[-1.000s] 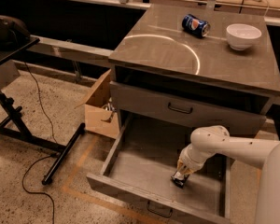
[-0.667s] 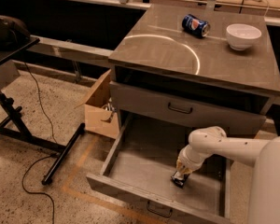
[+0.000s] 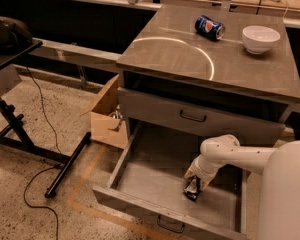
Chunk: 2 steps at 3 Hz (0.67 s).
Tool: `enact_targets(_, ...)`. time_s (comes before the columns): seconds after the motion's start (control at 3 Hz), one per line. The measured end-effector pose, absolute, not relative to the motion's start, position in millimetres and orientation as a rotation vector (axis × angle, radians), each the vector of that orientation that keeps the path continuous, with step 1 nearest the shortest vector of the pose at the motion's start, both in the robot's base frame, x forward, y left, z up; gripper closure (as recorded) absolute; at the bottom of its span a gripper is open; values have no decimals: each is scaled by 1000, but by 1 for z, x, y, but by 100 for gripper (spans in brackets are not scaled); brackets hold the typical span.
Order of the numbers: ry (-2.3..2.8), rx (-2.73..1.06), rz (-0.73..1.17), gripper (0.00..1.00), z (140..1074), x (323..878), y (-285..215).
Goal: Pick rxbar blueberry from middle drawer and place on counter
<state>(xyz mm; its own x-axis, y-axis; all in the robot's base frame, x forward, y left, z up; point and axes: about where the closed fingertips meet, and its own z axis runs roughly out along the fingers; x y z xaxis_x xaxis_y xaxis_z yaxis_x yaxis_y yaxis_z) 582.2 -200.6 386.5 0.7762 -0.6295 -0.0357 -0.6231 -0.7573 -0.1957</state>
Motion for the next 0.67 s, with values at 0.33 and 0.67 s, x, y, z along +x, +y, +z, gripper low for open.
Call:
enact_targets(0.33,993,-2781,-61,0,388,584,-203)
enact_targets(0.67,992,-2783,-63,0,389,585,-203)
